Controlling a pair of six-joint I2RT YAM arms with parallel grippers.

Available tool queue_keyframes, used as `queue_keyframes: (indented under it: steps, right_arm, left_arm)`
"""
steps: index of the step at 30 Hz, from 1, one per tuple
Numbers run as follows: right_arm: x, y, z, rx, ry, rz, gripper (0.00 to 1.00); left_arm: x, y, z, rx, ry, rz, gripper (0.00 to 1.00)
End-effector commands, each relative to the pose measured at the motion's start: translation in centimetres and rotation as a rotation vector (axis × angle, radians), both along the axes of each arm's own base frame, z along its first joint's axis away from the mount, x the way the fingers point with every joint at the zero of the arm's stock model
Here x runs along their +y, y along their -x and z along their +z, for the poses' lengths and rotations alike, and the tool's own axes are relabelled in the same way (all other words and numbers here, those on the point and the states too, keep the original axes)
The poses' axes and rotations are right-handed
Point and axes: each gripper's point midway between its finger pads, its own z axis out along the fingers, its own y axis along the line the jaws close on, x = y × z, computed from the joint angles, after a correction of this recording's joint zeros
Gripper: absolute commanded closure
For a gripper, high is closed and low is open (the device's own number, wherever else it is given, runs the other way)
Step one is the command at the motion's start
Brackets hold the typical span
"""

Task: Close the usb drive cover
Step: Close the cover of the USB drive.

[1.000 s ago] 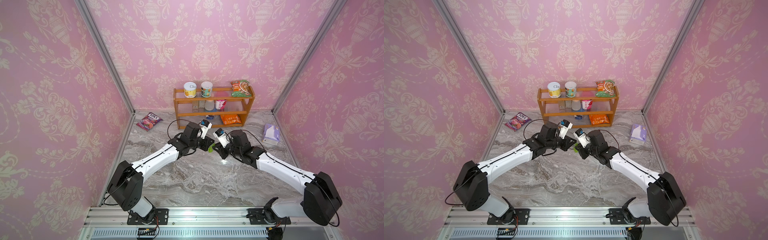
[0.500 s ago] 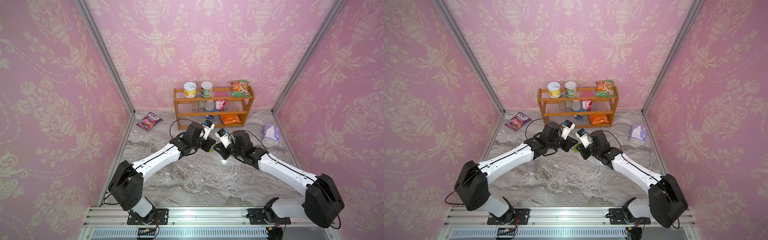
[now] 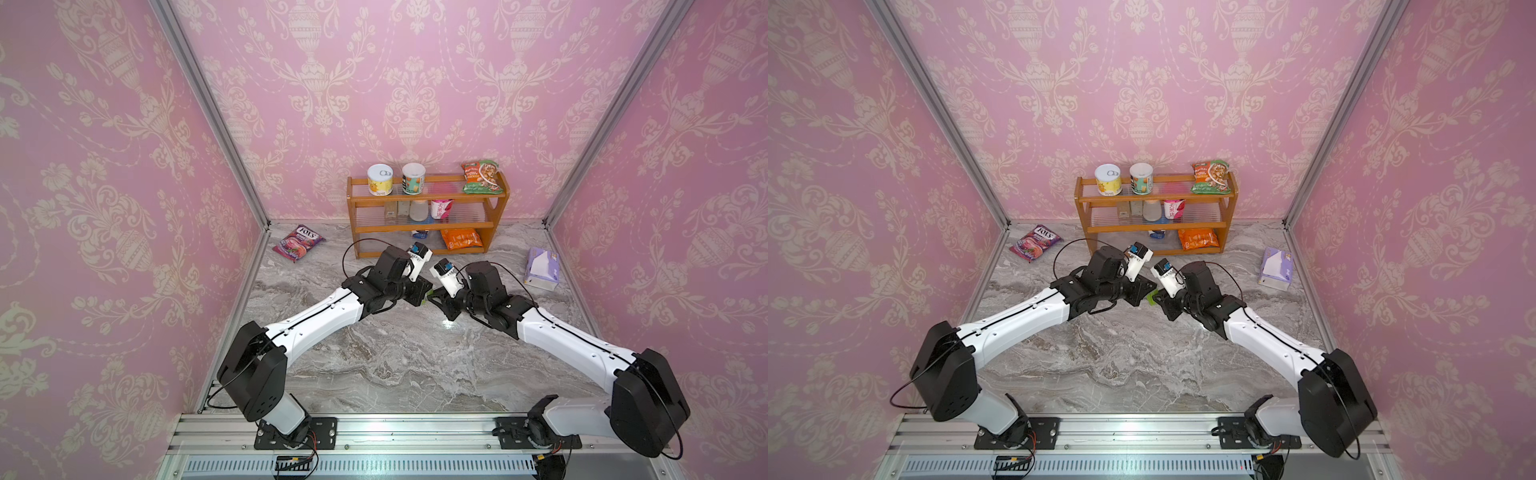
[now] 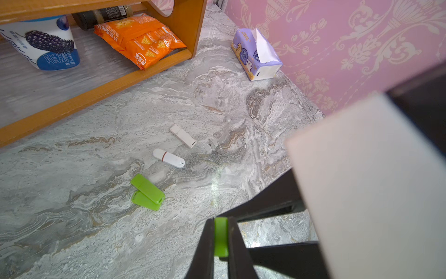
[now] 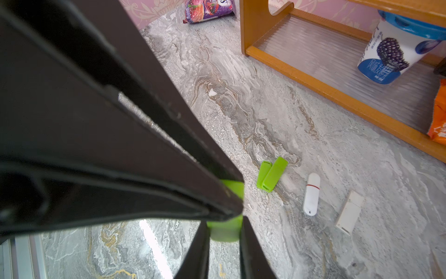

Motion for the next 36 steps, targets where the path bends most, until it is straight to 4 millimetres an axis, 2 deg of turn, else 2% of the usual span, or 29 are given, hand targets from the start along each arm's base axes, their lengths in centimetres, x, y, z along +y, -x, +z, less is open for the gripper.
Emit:
queue_keyframes:
  steps: [1,3,6,14,17,21,24,26,31,33,36]
  right_arm:
    - [-1.7,-3.6,17.3,-0.545,-0.273,-0.128,1.0]
    - [-1.9,-3.6,17.4,-0.548,-0.267,-0.132,1.0]
    - [-1.9,-3.3,17.6,-0.552,-0.273,-0.121,1.0]
    - [-1.2,-2.7,17.3,-0.525,-0.28,-0.069,1.0]
    - [-0.9,-2.9,16.5,-0.494,-0.27,-0.063,1.0]
    - [-0.4,-3.4,15.3,-0.454,-0.256,-0.054,1.0]
    - [-0.3,-4.0,14.4,-0.426,-0.24,-0.064,1.0]
    - [-0.3,-4.3,13.9,-0.415,-0.227,-0.071,1.0]
    - [-0.6,-4.9,12.8,-0.39,-0.183,-0.101,1.0]
    - [-0.8,-5.2,12.5,-0.372,-0.167,-0.116,1.0]
    - [-1.0,-5.8,11.2,-0.28,-0.098,-0.143,1.0]
  left_arm:
    - [3.8,10.8,-11.9,0.46,-0.335,-0.162,0.95]
    - [3.6,10.9,-11.8,0.462,-0.316,-0.17,0.94]
    - [3.4,11.2,-11.7,0.466,-0.3,-0.186,0.88]
    - [3.4,10.0,-10.7,0.407,-0.275,-0.133,0.81]
    - [3.9,8.4,-9.5,0.352,-0.259,-0.068,0.74]
    - [4.5,6.4,-6.6,0.272,-0.187,-0.001,0.6]
    - [5.8,5.0,-4.3,0.217,-0.143,0.067,0.49]
    - [6.9,4.3,-2.9,0.177,-0.114,0.114,0.35]
    - [10.5,3.2,-0.5,0.089,-0.107,0.235,0.26]
    - [11.8,2.7,-0.1,0.066,-0.117,0.287,0.21]
    - [13.6,1.7,-0.2,0.048,-0.16,0.361,0.2]
